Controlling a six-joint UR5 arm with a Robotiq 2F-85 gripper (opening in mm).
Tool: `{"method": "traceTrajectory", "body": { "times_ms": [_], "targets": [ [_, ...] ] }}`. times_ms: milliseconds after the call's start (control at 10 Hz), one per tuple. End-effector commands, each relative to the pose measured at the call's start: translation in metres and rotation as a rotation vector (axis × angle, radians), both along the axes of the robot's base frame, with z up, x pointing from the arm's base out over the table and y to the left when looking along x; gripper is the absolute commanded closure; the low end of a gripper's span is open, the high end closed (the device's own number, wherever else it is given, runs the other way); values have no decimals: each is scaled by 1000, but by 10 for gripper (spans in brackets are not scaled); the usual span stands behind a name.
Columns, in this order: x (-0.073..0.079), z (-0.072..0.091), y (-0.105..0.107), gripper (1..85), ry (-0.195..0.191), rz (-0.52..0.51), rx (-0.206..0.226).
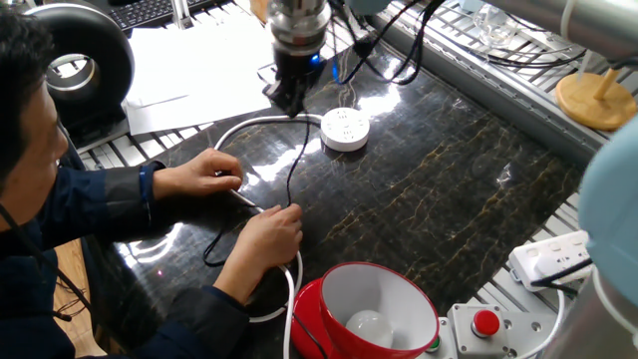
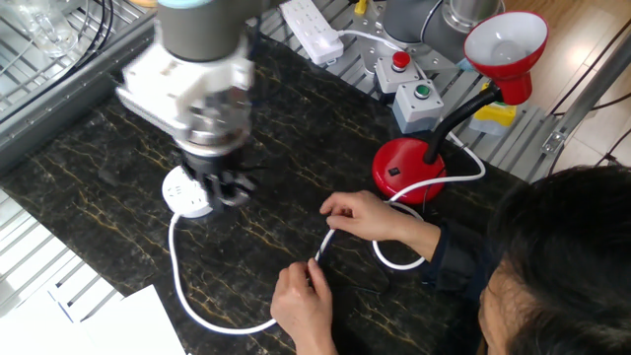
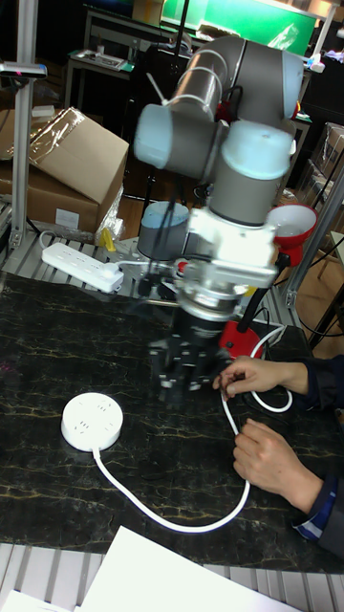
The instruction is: Plug in the power cord of the desk lamp, turn on the socket, and light up the desk lamp
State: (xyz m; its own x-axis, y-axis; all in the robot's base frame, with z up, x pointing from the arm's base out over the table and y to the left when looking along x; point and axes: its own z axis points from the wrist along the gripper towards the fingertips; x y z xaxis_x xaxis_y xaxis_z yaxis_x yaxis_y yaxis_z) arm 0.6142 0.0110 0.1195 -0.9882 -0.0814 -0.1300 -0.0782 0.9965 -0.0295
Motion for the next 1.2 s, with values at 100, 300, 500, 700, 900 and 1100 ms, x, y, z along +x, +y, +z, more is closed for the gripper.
{"method": "traceTrajectory", "body": {
  "times_ms": [100,300,500,700,900,1100],
  "targets": [
    [-2,-15,-56,847,-15,-76,31],
    [-4,-16,-47,847,-4,-175,74],
    [-10,-17,-55,847,15,-276,53],
    [-13,-17,-55,847,26,-347,61],
    [-15,-17,-61,847,29,-355,37],
    [-23,-18,-61,847,62,-315,28]
  ]
}}
